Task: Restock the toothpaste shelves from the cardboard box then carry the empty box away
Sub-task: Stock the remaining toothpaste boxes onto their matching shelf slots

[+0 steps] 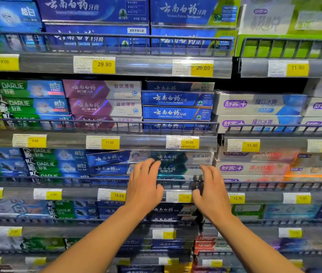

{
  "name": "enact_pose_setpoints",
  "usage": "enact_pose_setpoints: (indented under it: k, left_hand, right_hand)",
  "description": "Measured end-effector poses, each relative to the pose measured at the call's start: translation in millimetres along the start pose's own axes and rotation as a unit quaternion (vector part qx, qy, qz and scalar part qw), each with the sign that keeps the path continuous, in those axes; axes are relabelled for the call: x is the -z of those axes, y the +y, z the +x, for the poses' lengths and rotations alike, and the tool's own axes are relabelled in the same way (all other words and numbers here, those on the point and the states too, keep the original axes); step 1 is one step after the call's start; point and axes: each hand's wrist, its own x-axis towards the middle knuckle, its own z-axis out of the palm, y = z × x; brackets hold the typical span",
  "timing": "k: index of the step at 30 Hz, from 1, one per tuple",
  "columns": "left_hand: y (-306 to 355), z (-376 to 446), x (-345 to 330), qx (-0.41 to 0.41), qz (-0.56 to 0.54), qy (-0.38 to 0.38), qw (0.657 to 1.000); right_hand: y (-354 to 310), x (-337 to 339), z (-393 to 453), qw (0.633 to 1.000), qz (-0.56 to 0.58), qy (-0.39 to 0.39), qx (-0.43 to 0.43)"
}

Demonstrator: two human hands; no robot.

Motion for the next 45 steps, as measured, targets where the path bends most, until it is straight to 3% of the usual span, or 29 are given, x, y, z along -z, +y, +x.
enact_pose_setpoints:
  k: [6,11,23,31,37,45]
  left_hand:
    - [3,-21,-25,-0.041,0.104,-0.096,0.989]
    - [-2,-33,-36,-0.042,0.121,-0.151,0.98]
    - [-3,-29,-41,-0.039,0.108,-0.138,0.984]
    - [5,-25,-32,-0.02,0.039,-0.079,0.996]
    - [3,-23,-29,0.072,-0.099,-0.036,0.992]
    - [1,-19,-28,0.077,-0.195,-0.026,0.977]
  right_hand:
    - [9,-20,-12,0.981,-0.169,-0.068,0.063]
    - [25,-33,-22,0.965,-0.22,-0.109,0.088]
    - [27,-36,-12,0.965,-0.226,-0.106,0.084]
    - [15,-25,-10,0.985,-0.164,-0.038,0.046]
    - [12,-22,-12,0.993,-0.099,-0.029,-0.049]
    - [15,-18,-7,0.996,-0.004,-0.05,-0.069]
